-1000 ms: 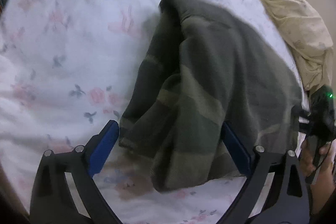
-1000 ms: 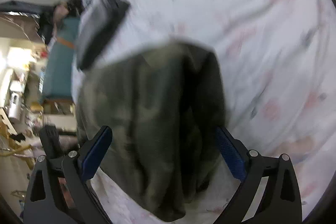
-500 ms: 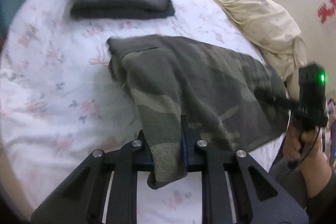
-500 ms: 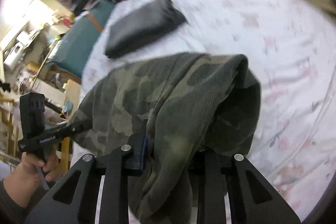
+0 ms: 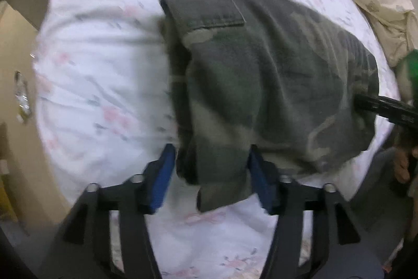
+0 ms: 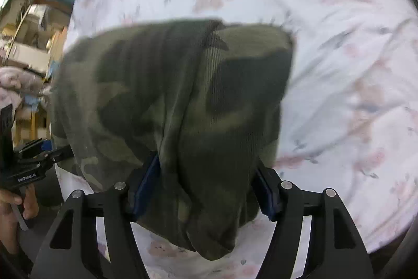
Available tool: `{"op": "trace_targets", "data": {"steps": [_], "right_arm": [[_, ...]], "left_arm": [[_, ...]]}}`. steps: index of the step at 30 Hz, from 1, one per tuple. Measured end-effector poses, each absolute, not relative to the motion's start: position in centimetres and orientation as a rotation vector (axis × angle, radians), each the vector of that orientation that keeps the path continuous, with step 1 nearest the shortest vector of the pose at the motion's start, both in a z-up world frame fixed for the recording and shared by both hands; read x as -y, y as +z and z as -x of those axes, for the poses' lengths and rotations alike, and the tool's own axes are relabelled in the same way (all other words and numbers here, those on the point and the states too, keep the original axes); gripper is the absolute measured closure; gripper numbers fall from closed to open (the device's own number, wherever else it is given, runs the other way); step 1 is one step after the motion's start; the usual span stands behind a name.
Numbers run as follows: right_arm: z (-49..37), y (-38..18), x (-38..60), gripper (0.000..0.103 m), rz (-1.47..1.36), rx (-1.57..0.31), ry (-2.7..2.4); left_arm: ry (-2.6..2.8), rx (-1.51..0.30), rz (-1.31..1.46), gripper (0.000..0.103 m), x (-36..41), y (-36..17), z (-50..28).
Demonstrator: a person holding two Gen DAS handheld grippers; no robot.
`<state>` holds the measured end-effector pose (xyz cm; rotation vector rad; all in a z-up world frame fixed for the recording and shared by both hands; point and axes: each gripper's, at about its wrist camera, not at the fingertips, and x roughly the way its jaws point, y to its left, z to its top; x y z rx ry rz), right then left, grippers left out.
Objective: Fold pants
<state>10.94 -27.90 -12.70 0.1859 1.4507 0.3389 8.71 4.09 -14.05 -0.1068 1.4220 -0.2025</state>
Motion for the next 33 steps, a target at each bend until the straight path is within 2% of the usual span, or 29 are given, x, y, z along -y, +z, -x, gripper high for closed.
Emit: {"op": "trace_targets", "data": {"steps": [1, 6, 7, 11, 13, 15, 18, 23, 25, 26, 27, 28, 31, 33], "right_arm": [[-10.5, -11.7, 28.0, 0.033, -0.176, -1.411, 0.320], [-7.7, -8.8, 28.9, 0.027, -0.187, -1.265, 0.236], [-7.0, -8.1, 28.9, 0.027, -0.187, -1.233, 0.240], [-6.6, -5.8, 29.0, 0.027, -0.188, -1.156, 0.253], [-6.3, -4.7, 29.8, 0.026, -0.242, -1.096, 0.270], [-5.9, -3.9, 30.1, 0.016, -0.281, -1.029, 0.248], [-5.4, -3.5, 31.1, 0.015, -0.350, -1.005, 0.223], [-5.5, -2.8, 31.8, 0.016, -0.402, -0.975, 0.268], [-5.4, -3.3, 31.6, 0.027, -0.441, -0.989, 0.308], [-5.3, -3.8, 31.2, 0.038, -0.446, -1.007, 0.337], [-5.2, -4.3, 30.6, 0.049, -0.430, -1.036, 0.344], [-5.1, -5.2, 30.0, 0.052, -0.412, -1.069, 0.337], [-4.8, -7.5, 28.8, 0.063, -0.418, -1.152, 0.336], [-5.0, -8.3, 28.1, 0.065, -0.379, -1.184, 0.321]], "left_arm": [[-0.174, -1.407, 0.097, 0.032, -4.2, -13.6, -8.5], [-0.160, -1.308, 0.104, 0.026, -3.3, -11.5, -8.7], [-0.156, -1.267, 0.100, 0.020, -3.2, -10.8, -8.9], [-0.138, -1.098, 0.088, 0.013, -2.7, -7.8, -9.3], [-0.119, -1.028, 0.080, 0.004, -3.0, -6.8, -9.4], [-0.111, -0.999, 0.032, 0.003, -3.1, -6.3, -8.9], [-0.103, -0.988, 0.016, 0.003, -2.7, -5.7, -8.0], [-0.053, -1.037, 0.164, 0.003, -5.9, -6.7, -6.6], [-0.047, -1.071, 0.184, 0.005, -6.2, -7.5, -6.1], [-0.057, -1.105, 0.183, 0.008, -6.2, -8.1, -6.1], [-0.071, -1.127, 0.178, 0.020, -6.1, -8.5, -6.2], [-0.091, -1.155, 0.172, 0.030, -5.9, -9.0, -6.2], [-0.155, -1.226, 0.152, 0.047, -4.7, -10.6, -6.2], [-0.171, -1.271, 0.105, 0.050, -3.6, -11.9, -6.1]]}}
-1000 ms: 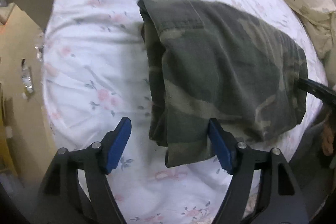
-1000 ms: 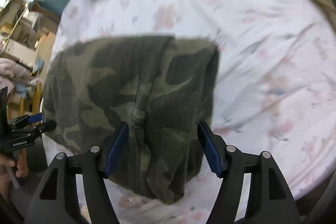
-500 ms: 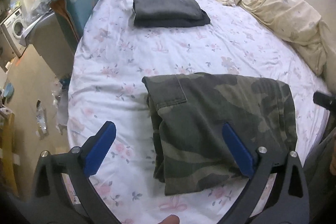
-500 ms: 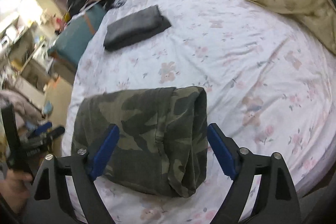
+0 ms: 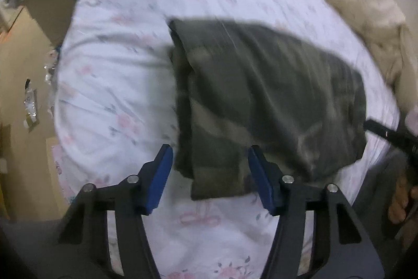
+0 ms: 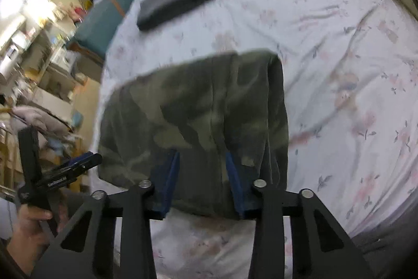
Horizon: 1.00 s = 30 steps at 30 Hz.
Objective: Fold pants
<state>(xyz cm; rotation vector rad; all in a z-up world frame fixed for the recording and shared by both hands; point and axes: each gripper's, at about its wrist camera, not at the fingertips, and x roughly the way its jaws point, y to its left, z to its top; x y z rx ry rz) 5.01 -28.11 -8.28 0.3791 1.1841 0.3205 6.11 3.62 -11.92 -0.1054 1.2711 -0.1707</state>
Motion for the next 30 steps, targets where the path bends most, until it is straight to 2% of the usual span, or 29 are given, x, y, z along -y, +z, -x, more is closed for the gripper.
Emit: {"op": "trace_targets", "data": {"steps": [1, 4, 5, 6, 7, 13, 15, 19, 22, 26, 27, 28, 29, 30], "right_arm": [[-5.2, -8.8, 27.7, 0.065, -0.348, -1.203, 0.304], [-6.2, -11.4, 27.4, 0.065, -0.323, -1.310, 0.253], [-6.4, -12.4, 27.5, 0.070, -0.336, -1.357, 0.250], [-6.5, -12.8, 27.3, 0.098, -0.337, -1.372, 0.260], [-6.4, -12.5, 27.2, 0.102, -0.338, -1.364, 0.279], [-4.7, -8.3, 29.3, 0.102, -0.485, -1.236, 0.411], [-4.2, -8.8, 29.6, 0.103, -0.508, -1.283, 0.412], [-5.2, -12.8, 27.2, 0.102, -0.364, -1.449, 0.319], [-5.4, -14.5, 26.2, 0.101, -0.288, -1.515, 0.268], [-5.2, -13.2, 27.7, 0.095, -0.390, -1.481, 0.270], [-5.1, -12.2, 28.3, 0.095, -0.434, -1.447, 0.282], [-5.3, -10.9, 29.1, 0.095, -0.492, -1.395, 0.296], [-5.5, -10.0, 29.6, 0.091, -0.528, -1.352, 0.312], [-5.9, -9.1, 30.0, 0.084, -0.530, -1.319, 0.314]], "left_arm": [[-0.168, -1.283, 0.089, 0.063, -3.3, -12.3, -6.1], [-0.207, -1.300, 0.107, 0.089, -2.8, -12.8, -6.2], [-0.216, -1.295, 0.105, 0.091, -2.7, -12.5, -6.1], [-0.222, -1.294, 0.106, 0.093, -2.6, -12.3, -6.0], [-0.227, -1.289, 0.125, 0.094, -2.8, -11.9, -5.8], [-0.226, -1.251, 0.291, 0.100, -6.8, -9.1, -4.5], [-0.183, -1.315, 0.261, 0.100, -6.8, -10.8, -4.6], [-0.050, -1.394, 0.075, 0.103, -5.9, -13.8, -5.6], [0.020, -1.466, 0.081, 0.102, -6.4, -15.6, -5.7], [0.040, -1.351, 0.149, 0.098, -7.1, -12.4, -5.1], [0.046, -1.328, 0.169, 0.093, -7.4, -11.7, -5.1], [0.045, -1.305, 0.194, 0.080, -7.7, -10.9, -5.3], [0.049, -1.291, 0.214, 0.071, -8.0, -10.3, -5.6], [0.052, -1.264, 0.249, 0.054, -8.3, -9.5, -6.2]]}}
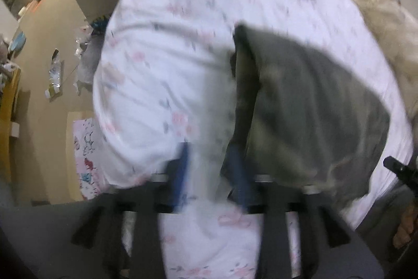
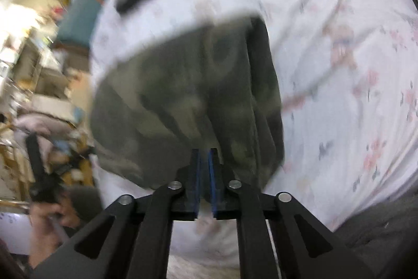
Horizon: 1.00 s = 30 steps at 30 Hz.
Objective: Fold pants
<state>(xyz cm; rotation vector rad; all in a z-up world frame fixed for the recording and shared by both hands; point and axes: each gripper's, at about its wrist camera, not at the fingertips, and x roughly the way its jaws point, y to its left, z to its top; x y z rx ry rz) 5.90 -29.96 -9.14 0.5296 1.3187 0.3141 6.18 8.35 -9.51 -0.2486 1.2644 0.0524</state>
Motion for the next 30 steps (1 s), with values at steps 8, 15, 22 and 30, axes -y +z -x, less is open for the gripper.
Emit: {"op": "trace_targets", "data": {"steps": [8, 15, 22, 30], "right_arm": [[-12.9, -6.5, 30.8, 0.062, -0.555, -1.218, 0.309], [-18.1, -11.3, 30.3, 0.075, -0.499, -1.361, 0.238], [-17.7, -10.0, 29.9, 0.101, -0.446, -1.287, 0.272], [-17.5, -11.8, 30.4, 0.103, -0.453, -1.332, 0.154]], "left_arm": [[-0.014, -1.218, 0.272, 0.037, -7.8, -8.2, -14.6], [-0.093, -1.265, 0.294, 0.043, -6.4, -12.5, -20.1], [-0.134, -1.219, 0.249, 0.103, -5.5, -11.8, -19.6], [-0.071, -1.215, 0.219, 0.103, -5.6, -12.2, -19.6]]}}
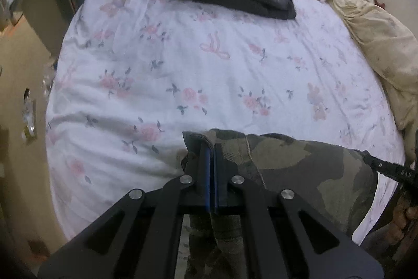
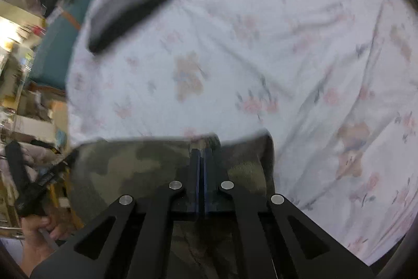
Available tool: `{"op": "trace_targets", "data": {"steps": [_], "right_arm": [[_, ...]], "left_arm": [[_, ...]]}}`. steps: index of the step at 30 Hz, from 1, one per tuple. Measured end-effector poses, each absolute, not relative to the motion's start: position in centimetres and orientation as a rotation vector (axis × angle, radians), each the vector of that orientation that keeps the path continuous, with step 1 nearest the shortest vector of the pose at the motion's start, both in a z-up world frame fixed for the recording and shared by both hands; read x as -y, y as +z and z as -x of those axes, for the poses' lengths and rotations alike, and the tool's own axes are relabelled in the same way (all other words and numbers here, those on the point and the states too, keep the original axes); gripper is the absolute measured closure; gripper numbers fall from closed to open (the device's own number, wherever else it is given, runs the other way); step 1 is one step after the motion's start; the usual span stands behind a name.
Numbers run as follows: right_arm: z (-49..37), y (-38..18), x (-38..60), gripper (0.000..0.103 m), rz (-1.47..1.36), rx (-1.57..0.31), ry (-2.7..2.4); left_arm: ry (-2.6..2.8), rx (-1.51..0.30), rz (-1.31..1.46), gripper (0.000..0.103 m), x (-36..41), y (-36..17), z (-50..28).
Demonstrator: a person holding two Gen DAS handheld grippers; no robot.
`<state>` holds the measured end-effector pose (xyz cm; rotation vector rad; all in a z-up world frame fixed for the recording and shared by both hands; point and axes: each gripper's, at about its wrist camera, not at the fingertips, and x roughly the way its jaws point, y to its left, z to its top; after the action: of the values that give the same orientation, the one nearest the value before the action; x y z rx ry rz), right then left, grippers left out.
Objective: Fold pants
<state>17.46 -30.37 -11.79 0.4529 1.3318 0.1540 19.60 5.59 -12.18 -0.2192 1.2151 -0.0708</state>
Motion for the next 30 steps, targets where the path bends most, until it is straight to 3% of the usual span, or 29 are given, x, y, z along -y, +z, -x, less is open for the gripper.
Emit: {"op": "trace_targets", "data": {"steps": [3, 5, 6, 7, 11, 18, 22, 25, 30], "right_arm": [[-16.8, -11.2, 31.3, 0.103, -0.378, -1.316, 0.037], [-16.5, -10.8, 32.9, 0.103, -0.478, -1.297, 0.068], [-16.4, -10.4, 33.0, 0.103, -0.492, -1.279, 0.081], [-16.3, -9.2, 32.8, 0.103, -0.458, -1.231, 0.097], [-16.0, -6.4, 28.8, 0.103, -0.311, -1.103, 0.246], [-17.5, -9.9, 21.3, 0.103, -0.265, -1.231, 0.425], [-16.9, -11.0, 22.0, 0.103, -0.129, -1.244, 0.322], [-15.9, -9.3, 23.5, 0.102, -0.120, -1.183, 0.279], [-14.7, -10.4, 23.2, 0.103, -0.048, -1.235, 0.296]], "left_arm": [[0.010, -1.209, 0.188, 0.097, -6.3, -12.3, -19.5], [0.044, -1.209, 0.188, 0.084, -6.6, -12.0, -19.3], [0.064, -1.193, 0.163, 0.073, -6.4, -11.6, -19.0], [0.083, -1.155, 0.126, 0.072, -6.2, -10.9, -18.4], [-0.051, -1.043, 0.106, 0.072, -3.8, -8.9, -16.5], [-0.287, -1.071, 0.008, 0.072, 1.9, -12.0, -16.1], [-0.223, -1.099, -0.059, 0.072, 1.7, -12.5, -16.6], [-0.181, -1.098, 0.054, 0.082, -0.2, -11.6, -16.6], [-0.165, -1.122, -0.044, 0.082, 0.3, -13.4, -16.3]]}}
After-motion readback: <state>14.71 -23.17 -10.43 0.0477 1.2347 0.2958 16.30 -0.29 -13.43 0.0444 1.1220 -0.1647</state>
